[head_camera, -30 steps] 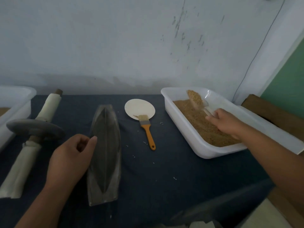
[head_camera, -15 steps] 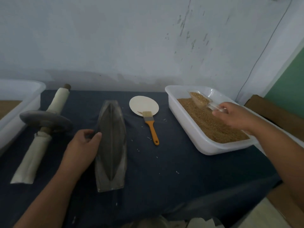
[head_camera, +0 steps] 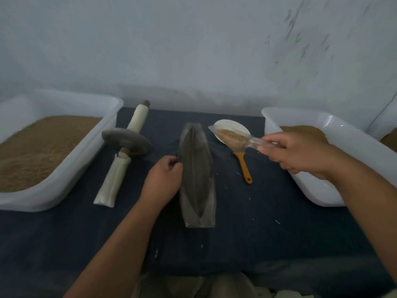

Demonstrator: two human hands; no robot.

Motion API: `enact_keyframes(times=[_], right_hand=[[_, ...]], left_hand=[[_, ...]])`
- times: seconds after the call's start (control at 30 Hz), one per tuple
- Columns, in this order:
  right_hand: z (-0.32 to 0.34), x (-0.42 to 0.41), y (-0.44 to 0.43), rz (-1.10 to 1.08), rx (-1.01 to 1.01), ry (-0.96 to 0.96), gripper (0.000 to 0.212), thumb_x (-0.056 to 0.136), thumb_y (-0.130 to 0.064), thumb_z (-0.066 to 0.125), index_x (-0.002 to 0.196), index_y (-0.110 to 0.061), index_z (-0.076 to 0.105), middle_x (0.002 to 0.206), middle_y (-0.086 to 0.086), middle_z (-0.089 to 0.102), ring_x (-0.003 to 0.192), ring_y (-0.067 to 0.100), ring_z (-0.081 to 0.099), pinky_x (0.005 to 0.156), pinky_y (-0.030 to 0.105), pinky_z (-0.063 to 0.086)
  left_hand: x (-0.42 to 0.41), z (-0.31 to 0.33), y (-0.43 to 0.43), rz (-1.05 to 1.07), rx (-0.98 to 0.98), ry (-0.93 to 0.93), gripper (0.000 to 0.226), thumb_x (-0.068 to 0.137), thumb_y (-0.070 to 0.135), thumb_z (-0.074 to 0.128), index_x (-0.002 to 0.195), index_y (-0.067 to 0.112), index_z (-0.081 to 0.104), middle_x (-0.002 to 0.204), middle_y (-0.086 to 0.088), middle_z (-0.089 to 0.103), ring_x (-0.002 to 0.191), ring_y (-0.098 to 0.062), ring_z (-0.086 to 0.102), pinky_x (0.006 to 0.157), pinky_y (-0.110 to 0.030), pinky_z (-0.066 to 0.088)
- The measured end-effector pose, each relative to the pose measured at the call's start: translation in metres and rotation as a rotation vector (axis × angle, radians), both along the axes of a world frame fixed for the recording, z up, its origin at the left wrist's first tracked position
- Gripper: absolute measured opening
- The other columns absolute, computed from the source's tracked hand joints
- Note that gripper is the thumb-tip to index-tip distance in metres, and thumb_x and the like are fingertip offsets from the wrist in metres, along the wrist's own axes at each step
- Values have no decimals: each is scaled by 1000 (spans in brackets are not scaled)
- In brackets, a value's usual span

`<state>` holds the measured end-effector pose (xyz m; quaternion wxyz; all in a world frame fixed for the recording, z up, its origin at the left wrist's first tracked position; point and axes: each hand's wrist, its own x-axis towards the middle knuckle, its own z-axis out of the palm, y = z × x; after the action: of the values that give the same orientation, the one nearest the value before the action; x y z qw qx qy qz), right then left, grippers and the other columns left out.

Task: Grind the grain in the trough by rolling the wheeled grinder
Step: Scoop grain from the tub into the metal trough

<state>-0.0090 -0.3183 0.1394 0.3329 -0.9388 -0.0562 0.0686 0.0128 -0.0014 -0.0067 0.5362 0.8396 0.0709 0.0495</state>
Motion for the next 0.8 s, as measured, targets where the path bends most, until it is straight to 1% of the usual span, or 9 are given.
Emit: enact_keyframes(times=[0.13,0.27,0.33,0.4,0.43,0.5,0.6,0.67,0.8], right_hand=[[-5,20,38,85,-119,26,20,102,-53,60,105,-38,73,75,-1,56,52,7,49,51,25,44],[-2,31,65,99,-368,-27,23,102,-52,60,100,-32,72,74,-1,63,55,12,57,52,31,46],[4,35,78,125,-531,-77,28,102,-52,57,104,-29,72,85,-3,69,71,13,64,65,34,53],[10,38,90,158,-686,-113,35,103,-50,55,109,-20,74,100,2,72,90,19,67,83,40,56],[14,38,96,169,-750,-127,38,103,-48,54,109,-16,74,104,5,72,94,22,67,86,41,56],[21,38,109,194,-867,-150,36,103,-43,55,103,-12,74,99,7,72,90,24,68,79,38,54],[31,33,127,241,-974,-160,30,99,-35,59,84,-11,69,72,1,59,62,18,53,59,33,42],[38,25,134,275,-1025,-151,30,97,-35,60,83,-11,72,69,2,56,59,17,48,55,31,37],[51,-9,137,343,-1085,-122,27,96,-39,59,76,-23,69,71,-2,64,60,14,54,53,28,38]], left_hand=[[-4,2,2,-23,-56,25,26,97,40,55,118,33,68,101,17,72,96,-3,67,87,-37,56],[-5,2,2,-39,-77,23,21,96,39,55,113,36,67,94,17,73,86,2,68,76,-32,54],[-5,2,3,-38,-63,19,21,95,40,55,113,36,67,93,17,73,84,2,67,71,-30,51],[-4,2,3,-42,-42,17,24,96,41,54,115,35,66,93,16,72,84,1,67,70,-30,51],[-4,2,3,-45,-34,17,24,96,41,53,115,35,66,94,15,72,85,0,67,70,-31,51],[-4,1,4,-51,-17,12,22,98,42,52,114,36,65,94,15,71,85,-1,66,71,-31,50],[-3,1,5,-63,-7,-1,21,99,42,52,115,35,65,96,15,69,88,-1,65,74,-33,52],[-4,1,6,-76,-18,0,23,99,42,52,118,35,65,98,15,70,90,-2,66,79,-37,56],[-5,1,7,-87,-23,-4,25,100,43,52,119,33,65,99,14,71,92,-5,67,86,-41,58]])
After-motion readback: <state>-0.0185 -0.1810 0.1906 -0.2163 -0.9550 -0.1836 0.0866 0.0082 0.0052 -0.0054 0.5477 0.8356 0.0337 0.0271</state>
